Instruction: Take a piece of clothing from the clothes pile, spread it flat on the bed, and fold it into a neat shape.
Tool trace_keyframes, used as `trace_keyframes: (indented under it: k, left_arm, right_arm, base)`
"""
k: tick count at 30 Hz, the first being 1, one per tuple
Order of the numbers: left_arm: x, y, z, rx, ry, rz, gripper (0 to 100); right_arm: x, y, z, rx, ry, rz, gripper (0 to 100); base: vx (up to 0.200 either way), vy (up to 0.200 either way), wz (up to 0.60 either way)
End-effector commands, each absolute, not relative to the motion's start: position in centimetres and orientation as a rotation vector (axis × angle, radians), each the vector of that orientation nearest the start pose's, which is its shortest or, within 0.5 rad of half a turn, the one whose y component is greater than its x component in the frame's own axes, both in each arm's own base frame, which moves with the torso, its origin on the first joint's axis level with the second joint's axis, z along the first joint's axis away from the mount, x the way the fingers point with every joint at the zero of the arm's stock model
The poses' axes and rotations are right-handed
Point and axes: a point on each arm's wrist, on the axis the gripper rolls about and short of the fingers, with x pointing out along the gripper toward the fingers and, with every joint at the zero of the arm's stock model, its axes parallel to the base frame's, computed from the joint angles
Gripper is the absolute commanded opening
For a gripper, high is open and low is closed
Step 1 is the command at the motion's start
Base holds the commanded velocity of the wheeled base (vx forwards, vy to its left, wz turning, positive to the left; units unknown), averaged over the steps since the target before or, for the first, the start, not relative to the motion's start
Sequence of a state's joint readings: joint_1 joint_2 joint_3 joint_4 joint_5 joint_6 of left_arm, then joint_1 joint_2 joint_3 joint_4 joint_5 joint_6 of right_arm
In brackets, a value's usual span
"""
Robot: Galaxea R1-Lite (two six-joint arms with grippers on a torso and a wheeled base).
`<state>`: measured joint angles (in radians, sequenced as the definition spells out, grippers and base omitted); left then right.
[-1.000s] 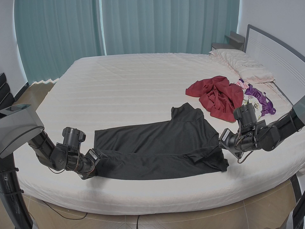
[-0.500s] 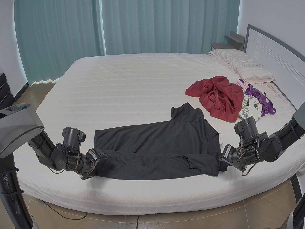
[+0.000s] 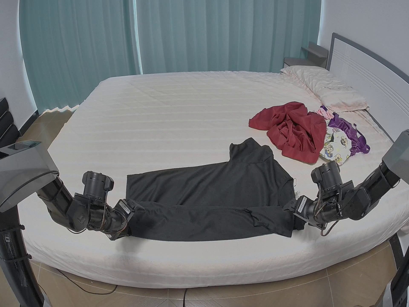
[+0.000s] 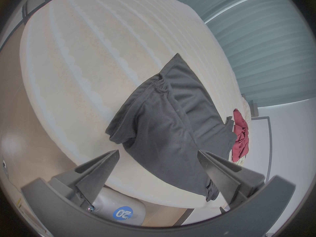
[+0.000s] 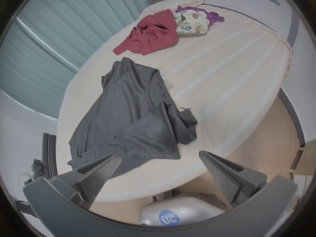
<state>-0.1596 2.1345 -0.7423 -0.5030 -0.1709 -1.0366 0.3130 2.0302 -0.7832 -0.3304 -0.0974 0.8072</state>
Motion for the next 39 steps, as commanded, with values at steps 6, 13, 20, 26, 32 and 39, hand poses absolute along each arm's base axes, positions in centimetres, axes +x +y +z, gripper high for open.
trace_keyframes:
  k: [6,13,20,26,32,39]
  left_arm:
    - [31.9,-5.5,1.3,-0.967,0.931,0.163,100]
    - [31.8,-5.3,2.1,-0.986,0.906,0.172,100]
    - [31.7,-5.2,2.8,-0.993,0.874,0.185,100]
    - [31.6,-5.1,2.9,-0.983,0.860,0.206,100]
    - [31.5,-5.1,2.8,-0.982,0.866,0.209,100]
    - [31.5,-5.1,2.7,-0.976,0.872,0.206,100]
  right_arm:
    - [32.3,8.9,2.4,0.615,0.912,-0.150,100]
    - [31.3,7.8,3.0,0.661,0.916,-0.166,100]
    - [30.7,6.5,2.6,0.699,0.899,-0.139,100]
    - [30.0,6.6,2.9,0.693,0.881,-0.117,100]
    - [29.9,6.7,2.9,0.689,0.882,-0.113,100]
    - [29.8,6.6,3.2,0.679,0.874,-0.102,100]
  base:
    - [0.000,0.000,0.00]
    - [0.000,0.000,0.00]
    - [0.000,0.000,0.00]
    - [0.000,0.000,0.00]
    - [0.100,0.000,0.00]
    - [0.200,0.000,0.00]
